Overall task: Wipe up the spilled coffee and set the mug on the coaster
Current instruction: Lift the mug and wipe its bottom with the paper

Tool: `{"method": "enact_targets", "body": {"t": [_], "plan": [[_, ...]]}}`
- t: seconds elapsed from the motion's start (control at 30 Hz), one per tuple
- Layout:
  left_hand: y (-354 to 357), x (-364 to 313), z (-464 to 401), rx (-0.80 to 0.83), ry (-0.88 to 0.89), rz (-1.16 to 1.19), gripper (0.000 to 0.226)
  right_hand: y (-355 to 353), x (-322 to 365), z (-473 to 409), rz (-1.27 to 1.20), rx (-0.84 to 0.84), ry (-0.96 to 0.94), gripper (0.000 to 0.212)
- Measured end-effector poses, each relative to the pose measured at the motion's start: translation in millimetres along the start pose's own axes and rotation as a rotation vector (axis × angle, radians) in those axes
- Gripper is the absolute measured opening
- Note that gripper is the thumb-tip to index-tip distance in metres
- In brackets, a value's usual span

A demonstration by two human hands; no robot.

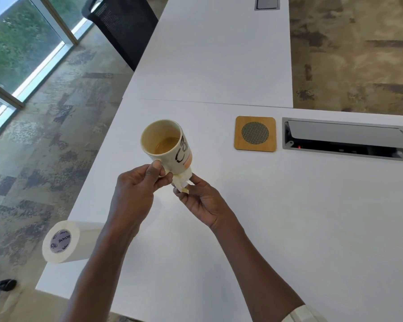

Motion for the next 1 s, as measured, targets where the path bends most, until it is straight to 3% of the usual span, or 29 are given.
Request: {"method": "enact_targets", "body": {"t": [0.33, 0.6, 1.0], "plan": [[13.3, 1.0, 3.1, 0.084, -0.027, -0.102, 0.037, 1.6, 39.3, -14.1, 0.026, -0.07, -0.21, 0.036], [13.2, -2.6, 1.5, 0.124, -0.016, -0.11, 0.037, 21.7, 27.1, -32.4, 0.042, -0.084, -0.338, 0.039], [-2.7, 1.4, -6.8, 0.12, -0.012, -0.106, 0.032, 35.9, -15.6, -27.7, 0.081, 0.088, -0.103, 0.042]]}}
Point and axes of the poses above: each hand's wrist, its own z-axis away from the middle knuckle, its own y-axis out of the palm, x = y × z, the point moved 8 cm from there along -z, towards the middle knuckle, and after that the axes turned 8 degrees about -y, right-handed, at the moved point
